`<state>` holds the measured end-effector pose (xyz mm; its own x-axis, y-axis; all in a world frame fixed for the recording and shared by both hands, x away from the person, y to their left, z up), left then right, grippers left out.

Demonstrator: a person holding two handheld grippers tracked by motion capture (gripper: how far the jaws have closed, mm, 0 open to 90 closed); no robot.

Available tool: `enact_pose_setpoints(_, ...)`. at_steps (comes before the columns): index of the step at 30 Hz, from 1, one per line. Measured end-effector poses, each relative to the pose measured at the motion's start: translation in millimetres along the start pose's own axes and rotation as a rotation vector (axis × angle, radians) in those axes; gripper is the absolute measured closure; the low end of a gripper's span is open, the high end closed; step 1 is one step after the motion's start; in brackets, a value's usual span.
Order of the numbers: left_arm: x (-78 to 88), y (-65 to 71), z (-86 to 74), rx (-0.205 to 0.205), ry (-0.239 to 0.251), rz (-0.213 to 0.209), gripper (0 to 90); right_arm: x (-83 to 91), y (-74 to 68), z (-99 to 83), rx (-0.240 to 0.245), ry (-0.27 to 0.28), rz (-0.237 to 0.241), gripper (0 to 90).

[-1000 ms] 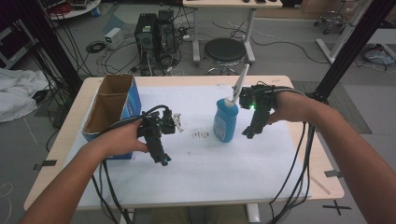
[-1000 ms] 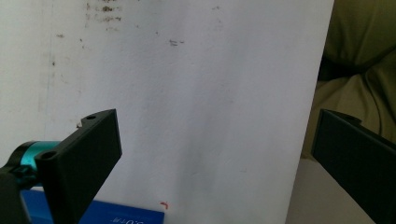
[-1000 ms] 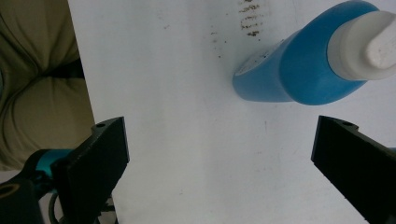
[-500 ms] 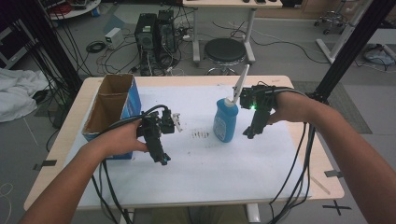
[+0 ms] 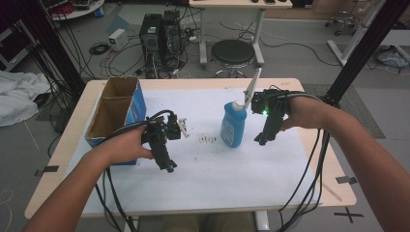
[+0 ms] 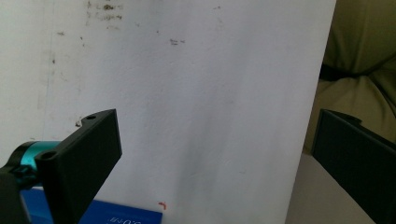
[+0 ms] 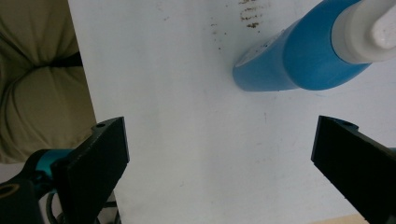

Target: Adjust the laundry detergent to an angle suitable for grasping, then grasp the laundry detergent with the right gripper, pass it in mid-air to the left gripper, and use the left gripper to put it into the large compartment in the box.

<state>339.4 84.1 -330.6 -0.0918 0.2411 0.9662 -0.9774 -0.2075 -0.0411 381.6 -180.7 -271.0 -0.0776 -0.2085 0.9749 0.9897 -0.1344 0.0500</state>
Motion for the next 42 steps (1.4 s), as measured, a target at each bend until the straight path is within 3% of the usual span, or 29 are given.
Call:
enact_pose_setpoints(13, -0.8, 1.4, -4.1, 0.003, 0.004, -0.001, 1.7, 0.6, 1.3, 1.8, -0.013, 0.002, -0.035, 3.1)
enact_pose_setpoints(25, -4.2, -3.6, -2.1, -0.005, 0.011, -0.001, 1.7, 0.8, 7.9, 3.5, -0.095, -0.001, -0.087, 3.1)
enact_pose_setpoints(26, -4.6, -3.7, -2.4, -0.005, 0.007, -0.003, 1.7, -0.6, 10.7, 3.3, -0.13, -0.008, -0.096, 3.1)
enact_pose_setpoints(30, -5.1, -4.6, -2.7, -0.008, 0.005, -0.001, 1.7, -3.3, 13.6, 2.7, -0.179, 0.003, -0.086, 3.1)
enact_pose_setpoints(32, -5.3, -4.9, -2.6, -0.004, 0.007, 0.0, 1.7, -5.2, 17.5, 1.8, -0.252, 0.015, -0.096, 3.1)
enact_pose_setpoints(38, -6.1, -4.2, -2.4, -0.005, 0.003, 0.001, 1.7, -8.3, 23.0, -0.5, -0.39, 0.063, -0.119, 3.1)
enact_pose_setpoints(42, -5.8, -4.7, -3.2, -0.003, 0.005, 0.002, 1.7, -10.7, 22.4, -1.6, -0.449, 0.108, -0.126, 3.1)
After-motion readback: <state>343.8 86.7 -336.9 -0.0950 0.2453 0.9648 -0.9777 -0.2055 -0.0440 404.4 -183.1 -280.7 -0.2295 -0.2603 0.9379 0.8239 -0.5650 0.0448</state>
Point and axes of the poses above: each handheld gripper's, and its own axes: x roughly backward along the jaws, z roughly out of its top, y roughly to its right, the point moved 4 cm from there along -x, roughly forward along the jaws, and after that the axes turned 1 degree about z, right-handed, at the moved point
